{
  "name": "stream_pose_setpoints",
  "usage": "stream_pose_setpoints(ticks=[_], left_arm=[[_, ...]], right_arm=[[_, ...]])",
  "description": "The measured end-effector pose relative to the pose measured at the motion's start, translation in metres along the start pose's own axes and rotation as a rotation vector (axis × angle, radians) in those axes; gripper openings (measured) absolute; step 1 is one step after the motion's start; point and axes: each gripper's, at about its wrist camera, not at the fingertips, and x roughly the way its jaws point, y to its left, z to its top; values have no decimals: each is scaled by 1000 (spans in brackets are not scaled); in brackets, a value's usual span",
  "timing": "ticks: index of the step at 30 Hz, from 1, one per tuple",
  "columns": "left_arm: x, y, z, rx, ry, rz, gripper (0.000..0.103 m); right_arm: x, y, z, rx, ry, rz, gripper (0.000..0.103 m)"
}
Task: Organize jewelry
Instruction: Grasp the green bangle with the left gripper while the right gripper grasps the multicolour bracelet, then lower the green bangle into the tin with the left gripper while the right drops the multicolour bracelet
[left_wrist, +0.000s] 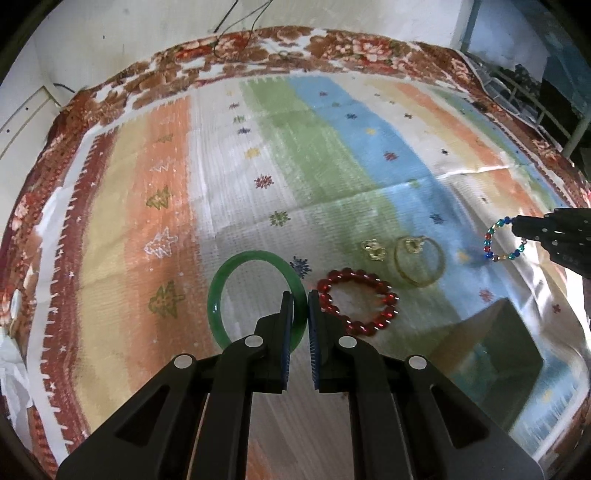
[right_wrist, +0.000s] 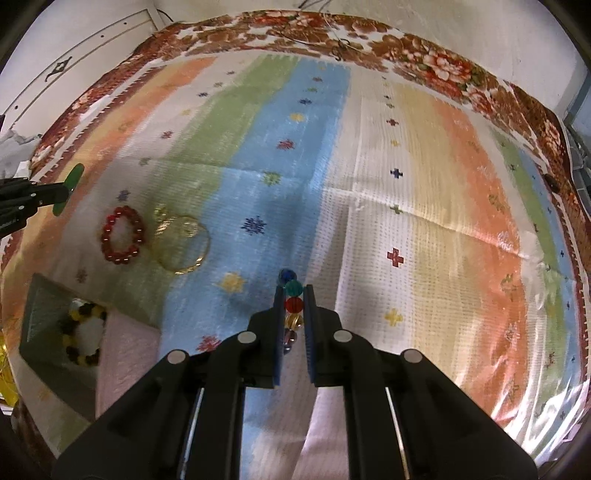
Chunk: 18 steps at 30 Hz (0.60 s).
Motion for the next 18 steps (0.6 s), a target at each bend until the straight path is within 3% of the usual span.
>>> stream_pose_setpoints(ticks=[18], left_arm=[[-65,-51,-22,68,-84,-71,8]], right_arm=[[-92,65,-6,-116,-136,36,11]])
